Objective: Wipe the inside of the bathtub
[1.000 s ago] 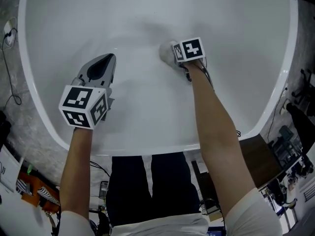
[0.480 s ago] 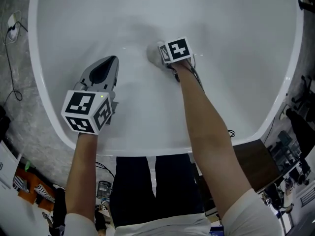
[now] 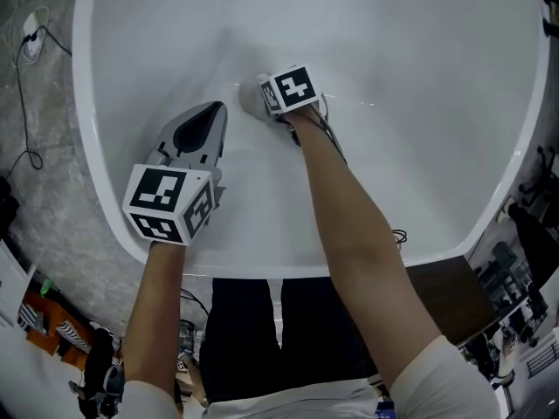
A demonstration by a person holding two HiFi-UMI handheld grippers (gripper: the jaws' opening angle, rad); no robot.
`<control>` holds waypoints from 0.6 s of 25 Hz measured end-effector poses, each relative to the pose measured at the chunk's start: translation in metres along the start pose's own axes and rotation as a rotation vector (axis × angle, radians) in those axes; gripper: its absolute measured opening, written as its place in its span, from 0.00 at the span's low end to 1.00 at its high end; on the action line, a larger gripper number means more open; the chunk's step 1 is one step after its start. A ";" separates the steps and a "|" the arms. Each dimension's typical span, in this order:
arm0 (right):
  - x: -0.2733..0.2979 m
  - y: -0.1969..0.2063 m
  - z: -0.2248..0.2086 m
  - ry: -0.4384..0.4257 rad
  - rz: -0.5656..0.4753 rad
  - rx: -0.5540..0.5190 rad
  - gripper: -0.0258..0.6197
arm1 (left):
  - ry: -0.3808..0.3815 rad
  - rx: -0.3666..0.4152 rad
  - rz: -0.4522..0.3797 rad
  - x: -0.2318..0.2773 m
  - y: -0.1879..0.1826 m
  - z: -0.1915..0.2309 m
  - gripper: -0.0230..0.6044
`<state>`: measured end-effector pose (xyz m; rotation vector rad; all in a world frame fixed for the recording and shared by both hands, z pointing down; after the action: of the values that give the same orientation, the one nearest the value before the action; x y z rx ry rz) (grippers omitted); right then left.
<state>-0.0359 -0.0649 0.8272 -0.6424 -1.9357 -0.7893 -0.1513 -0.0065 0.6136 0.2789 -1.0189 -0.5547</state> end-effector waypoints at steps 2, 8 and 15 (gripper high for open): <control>0.004 -0.007 0.009 -0.010 -0.013 -0.010 0.19 | 0.001 -0.003 0.000 -0.001 0.001 0.002 0.05; 0.006 -0.029 0.040 -0.068 -0.051 -0.055 0.19 | -0.006 -0.011 -0.003 -0.007 0.002 0.008 0.05; -0.007 -0.034 0.056 -0.130 -0.095 -0.079 0.19 | -0.015 -0.027 -0.007 -0.014 0.000 0.012 0.05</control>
<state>-0.0873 -0.0463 0.7909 -0.6673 -2.0735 -0.9061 -0.1676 0.0020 0.6094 0.2545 -1.0246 -0.5773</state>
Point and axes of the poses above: the fingertips, and each gripper's own axes: x forward along the fingers, z to its left, y out of its underside, the point moved 6 cm from there along -x, backward along the fingers, and after that the axes turned 14 degrees about -x, right-handed, at the moved point
